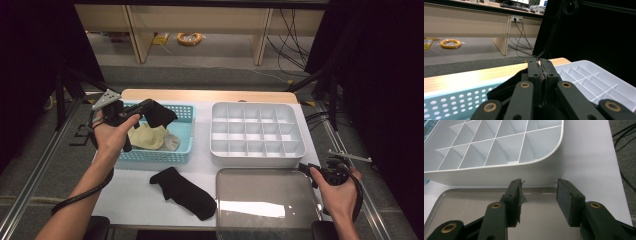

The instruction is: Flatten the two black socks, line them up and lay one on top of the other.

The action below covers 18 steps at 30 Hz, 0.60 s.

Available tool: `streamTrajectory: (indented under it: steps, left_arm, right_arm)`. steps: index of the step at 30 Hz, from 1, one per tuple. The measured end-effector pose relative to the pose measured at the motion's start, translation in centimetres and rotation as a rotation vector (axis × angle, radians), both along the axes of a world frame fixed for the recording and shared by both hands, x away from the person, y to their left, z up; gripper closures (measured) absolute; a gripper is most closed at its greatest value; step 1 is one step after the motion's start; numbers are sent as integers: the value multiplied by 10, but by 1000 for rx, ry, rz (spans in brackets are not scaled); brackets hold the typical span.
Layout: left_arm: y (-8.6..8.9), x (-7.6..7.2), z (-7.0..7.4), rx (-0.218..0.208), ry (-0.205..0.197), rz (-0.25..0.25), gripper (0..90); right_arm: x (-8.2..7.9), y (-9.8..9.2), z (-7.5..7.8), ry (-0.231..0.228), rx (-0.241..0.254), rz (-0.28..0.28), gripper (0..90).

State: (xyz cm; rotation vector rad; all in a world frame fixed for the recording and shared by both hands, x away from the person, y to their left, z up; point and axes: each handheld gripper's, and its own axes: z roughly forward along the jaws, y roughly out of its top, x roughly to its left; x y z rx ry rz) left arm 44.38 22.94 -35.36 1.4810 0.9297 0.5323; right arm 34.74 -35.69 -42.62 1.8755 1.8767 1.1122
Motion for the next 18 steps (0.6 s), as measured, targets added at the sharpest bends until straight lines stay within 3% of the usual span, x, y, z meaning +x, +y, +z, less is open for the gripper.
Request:
streamTrajectory:
  steps: [6,12,18]
  left_arm:
    - [11,-16,3,-8,-25,-8,865]
    - [18,-35,5,-38,-30,15,866]
    - [21,-48,4,-63,-57,13,866]
  right_arm:
    - [1,2,-1,5,10,1,564]
    - [2,1,-2,-6,5,19,564]
    - [3,1,-4,-15,-18,14,564]
